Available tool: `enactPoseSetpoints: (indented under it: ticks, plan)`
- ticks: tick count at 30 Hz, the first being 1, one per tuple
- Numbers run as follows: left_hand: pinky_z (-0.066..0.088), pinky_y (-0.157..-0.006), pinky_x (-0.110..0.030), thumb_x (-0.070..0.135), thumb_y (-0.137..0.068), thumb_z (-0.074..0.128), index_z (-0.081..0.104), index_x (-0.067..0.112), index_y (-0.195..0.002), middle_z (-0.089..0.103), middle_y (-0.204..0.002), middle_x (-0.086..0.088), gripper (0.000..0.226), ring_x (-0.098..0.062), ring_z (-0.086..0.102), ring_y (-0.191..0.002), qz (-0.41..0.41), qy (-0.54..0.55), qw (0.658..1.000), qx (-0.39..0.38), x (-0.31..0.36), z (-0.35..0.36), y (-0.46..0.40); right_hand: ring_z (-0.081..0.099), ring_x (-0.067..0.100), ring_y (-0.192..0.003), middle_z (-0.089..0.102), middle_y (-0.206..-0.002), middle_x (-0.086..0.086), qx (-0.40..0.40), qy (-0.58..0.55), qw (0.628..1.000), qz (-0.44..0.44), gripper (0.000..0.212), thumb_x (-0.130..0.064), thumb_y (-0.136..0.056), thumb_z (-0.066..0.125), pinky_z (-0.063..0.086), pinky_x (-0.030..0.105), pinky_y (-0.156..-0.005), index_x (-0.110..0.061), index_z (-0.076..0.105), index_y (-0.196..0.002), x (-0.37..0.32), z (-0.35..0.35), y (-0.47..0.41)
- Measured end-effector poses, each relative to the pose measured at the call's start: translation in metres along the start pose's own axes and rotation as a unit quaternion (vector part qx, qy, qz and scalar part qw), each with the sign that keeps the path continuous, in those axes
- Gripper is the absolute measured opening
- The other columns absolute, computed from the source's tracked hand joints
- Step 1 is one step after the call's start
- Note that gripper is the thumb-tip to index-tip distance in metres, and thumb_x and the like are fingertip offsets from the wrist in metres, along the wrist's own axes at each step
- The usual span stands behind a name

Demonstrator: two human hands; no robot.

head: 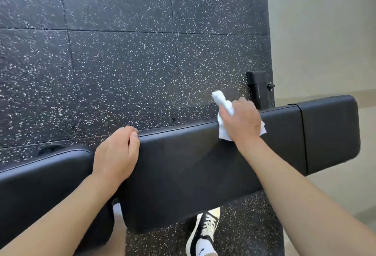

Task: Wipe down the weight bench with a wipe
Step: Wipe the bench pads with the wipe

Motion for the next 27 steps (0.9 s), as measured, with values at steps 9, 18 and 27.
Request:
enactPoseSetpoints:
  ticks: [9,18,27]
  plan:
    - [0.035,-0.058,-0.037,0.024,-0.105,0.032,0.049,0.021,-0.072,0.057,-0.070,0.002,0.037,-0.018,0.054,-0.069,-0.066,0.099,0.993,0.001,-0.014,-0.016,0.003,0.051,0.024,-0.078,0.048,-0.077,0.000,-0.123,-0.066,0.966,-0.216,0.053,-0.056,-0.099,0.044,0.030,0.037,-0.067,-0.013,0.069,-0.080,-0.247,0.027,0.068]
    - [0.044,-0.078,-0.042,0.031,-0.105,0.037,0.062,0.024,-0.087,0.064,-0.084,0.008,0.032,-0.025,0.060,-0.084,0.013,-0.122,0.992,-0.018,0.059,0.009,-0.005,0.054,0.026,-0.064,0.038,-0.067,-0.006,-0.045,-0.090,0.966,-0.237,0.051,-0.055,-0.094,0.051,0.030,0.032,-0.056,-0.016,0.055,-0.062,-0.106,0.014,0.023]
    - [0.034,-0.057,-0.032,0.042,-0.107,0.032,0.051,0.019,-0.065,0.050,-0.058,0.007,0.051,-0.022,0.049,-0.056,0.009,-0.192,0.981,-0.030,0.193,0.099,-0.047,0.057,0.030,-0.076,0.051,-0.074,-0.001,-0.066,-0.016,0.994,-0.088,0.053,-0.055,-0.098,0.043,0.035,0.038,-0.061,-0.015,0.052,-0.065,0.166,-0.001,-0.080]
Point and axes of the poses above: each hand's wrist, its own y-axis away from the middle knuckle, its own z-axis out of the palm, x = y × z, the point moved 7 cm from there along -y, towards the middle knuckle
